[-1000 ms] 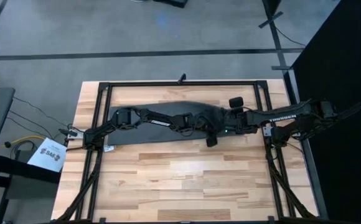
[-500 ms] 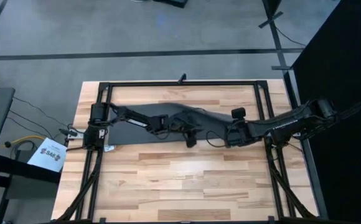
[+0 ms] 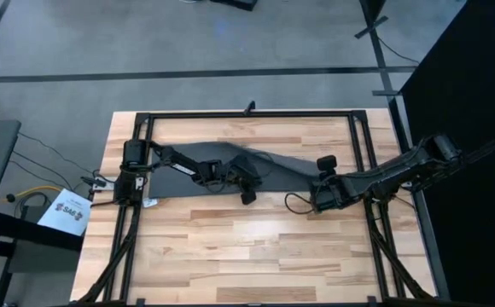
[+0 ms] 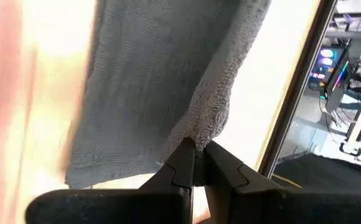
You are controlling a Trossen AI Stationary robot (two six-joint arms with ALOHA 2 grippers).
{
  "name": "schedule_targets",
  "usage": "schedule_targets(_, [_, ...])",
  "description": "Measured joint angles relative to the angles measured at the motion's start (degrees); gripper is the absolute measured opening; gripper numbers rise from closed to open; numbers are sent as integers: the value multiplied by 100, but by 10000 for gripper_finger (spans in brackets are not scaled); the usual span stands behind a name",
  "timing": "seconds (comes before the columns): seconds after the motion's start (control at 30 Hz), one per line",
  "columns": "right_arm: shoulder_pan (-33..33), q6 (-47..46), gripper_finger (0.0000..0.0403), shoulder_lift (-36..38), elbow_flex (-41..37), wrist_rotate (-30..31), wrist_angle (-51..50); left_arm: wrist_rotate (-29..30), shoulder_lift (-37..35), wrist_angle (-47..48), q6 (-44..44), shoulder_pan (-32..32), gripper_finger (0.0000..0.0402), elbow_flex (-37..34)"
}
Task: Roll towel
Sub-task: Roll the gray towel
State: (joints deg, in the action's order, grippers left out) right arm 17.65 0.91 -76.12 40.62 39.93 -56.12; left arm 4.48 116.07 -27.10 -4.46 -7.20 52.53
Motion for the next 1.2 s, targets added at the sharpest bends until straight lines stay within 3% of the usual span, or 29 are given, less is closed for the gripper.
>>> schedule_targets(0.47, [213,567,8,0,4,-1260,133,-285,-1,-140,-163,129,82,-197])
schedule_targets(0.8, [-108,1183,8,-324,13,-2766,116,-338,14,-145,-167,127,82,-203])
schedule_targets(1.03, [-205,1266,8,-933,96,-2961,76,-340,17,-143,-164,127,82,-203])
schedule_targets(1.2, [-130,1244,8,-942,229,-2971,-1,-346,17,-109,-161,114,82,-203])
